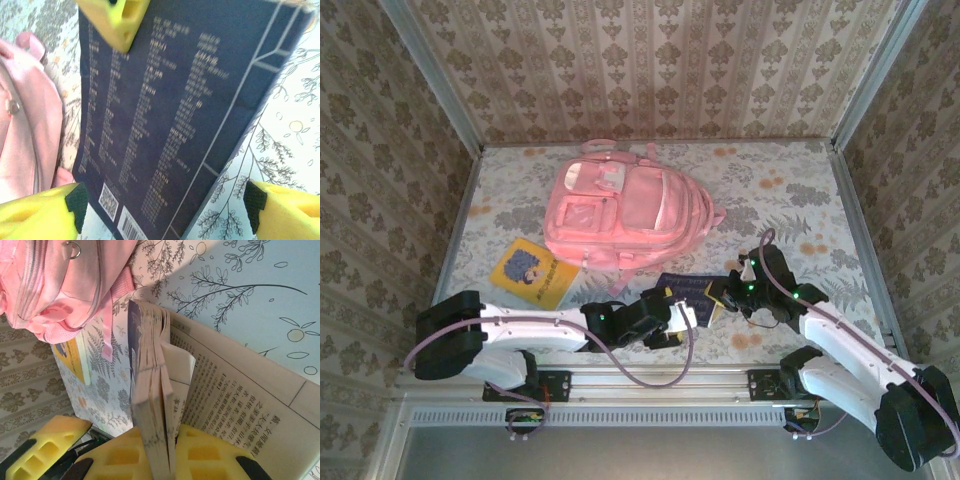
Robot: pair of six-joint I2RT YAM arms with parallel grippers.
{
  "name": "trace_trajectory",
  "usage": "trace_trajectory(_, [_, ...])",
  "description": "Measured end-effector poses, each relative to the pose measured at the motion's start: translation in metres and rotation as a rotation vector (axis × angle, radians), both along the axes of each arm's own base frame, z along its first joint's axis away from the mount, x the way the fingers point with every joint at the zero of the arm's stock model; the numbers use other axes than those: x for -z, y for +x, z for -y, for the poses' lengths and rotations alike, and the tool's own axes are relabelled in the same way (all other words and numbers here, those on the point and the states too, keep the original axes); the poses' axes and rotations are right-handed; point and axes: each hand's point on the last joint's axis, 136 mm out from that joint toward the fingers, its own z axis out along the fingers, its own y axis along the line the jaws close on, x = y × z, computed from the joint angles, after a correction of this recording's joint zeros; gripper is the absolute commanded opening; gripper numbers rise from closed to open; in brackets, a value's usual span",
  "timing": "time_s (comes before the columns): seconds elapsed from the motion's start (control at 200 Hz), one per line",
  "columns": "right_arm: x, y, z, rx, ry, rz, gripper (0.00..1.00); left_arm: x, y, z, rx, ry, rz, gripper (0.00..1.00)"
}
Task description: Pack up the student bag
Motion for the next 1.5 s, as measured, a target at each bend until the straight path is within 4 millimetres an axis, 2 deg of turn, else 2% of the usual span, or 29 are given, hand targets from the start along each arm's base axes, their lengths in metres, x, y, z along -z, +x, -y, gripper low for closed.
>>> trace_trajectory(0.165, [-0.002,0.002,-0.001,0.007,0.010,0.002,0.04,0.002,-0.004,0.004,0.044,0.011,0.008,0.83])
trace_trajectory(0.3, [-0.006,0.006,-0.003,0.020,0.033,0.007,0.04,0.016,0.001,0.011,0.038,0.059,0.015,0.79])
trace_trajectory(0.375, [-0.007,0.007,-0.004,0.029,0.043,0.004,0.04,0.026,0.008,0.011,0.010,0.093,0.040,0.72])
trace_trajectory(0.44, [-0.009,0.007,-0.004,0.034,0.048,0.005,0.04,0.030,0.015,0.010,-0.017,0.114,0.069,0.59])
trace_trajectory(0.575, [-0.015,0.008,-0.003,0.049,0.061,0.020,0.06,0.022,0.028,0.010,-0.063,0.129,0.142,0.12])
trace_trajectory(0.62, [-0.016,0.010,-0.001,0.067,0.063,0.025,0.09,0.019,0.030,0.010,-0.062,0.134,0.168,0.00])
trace_trajectory(0.695, [-0.017,0.011,0.000,0.080,0.068,0.021,0.18,0.013,0.028,0.010,-0.051,0.140,0.198,0.00])
trace_trajectory(0.8, [-0.022,0.010,-0.001,0.067,0.064,0.027,0.52,-0.001,0.032,0.007,-0.067,0.122,0.218,0.00])
trace_trajectory(0.87, [-0.030,0.010,0.001,0.055,0.039,0.051,0.65,-0.015,0.036,0.001,-0.094,0.084,0.225,0.00])
trace_trajectory(0.94, [-0.049,0.014,0.007,0.056,0.003,0.118,0.78,-0.034,0.039,-0.005,-0.124,0.023,0.206,0.00])
trace_trajectory(1.055, [-0.090,0.018,0.020,0.071,-0.050,0.277,0.82,-0.067,0.045,-0.017,-0.196,-0.125,0.110,0.00])
trace_trajectory(1.17, [-0.115,0.020,0.028,0.076,-0.090,0.375,0.84,-0.096,0.064,-0.034,-0.322,-0.314,-0.062,0.00])
trace_trajectory(1.33, [-0.114,0.021,0.034,0.074,-0.134,0.395,0.85,-0.117,0.095,-0.053,-0.507,-0.553,-0.317,0.00])
trace_trajectory(1.415, [-0.115,0.024,0.035,0.085,-0.137,0.405,0.86,-0.122,0.098,-0.050,-0.540,-0.638,-0.432,0.00])
trace_trajectory(1.5, [-0.116,0.028,0.032,0.096,-0.113,0.421,0.82,-0.129,0.098,-0.047,-0.561,-0.711,-0.532,0.00])
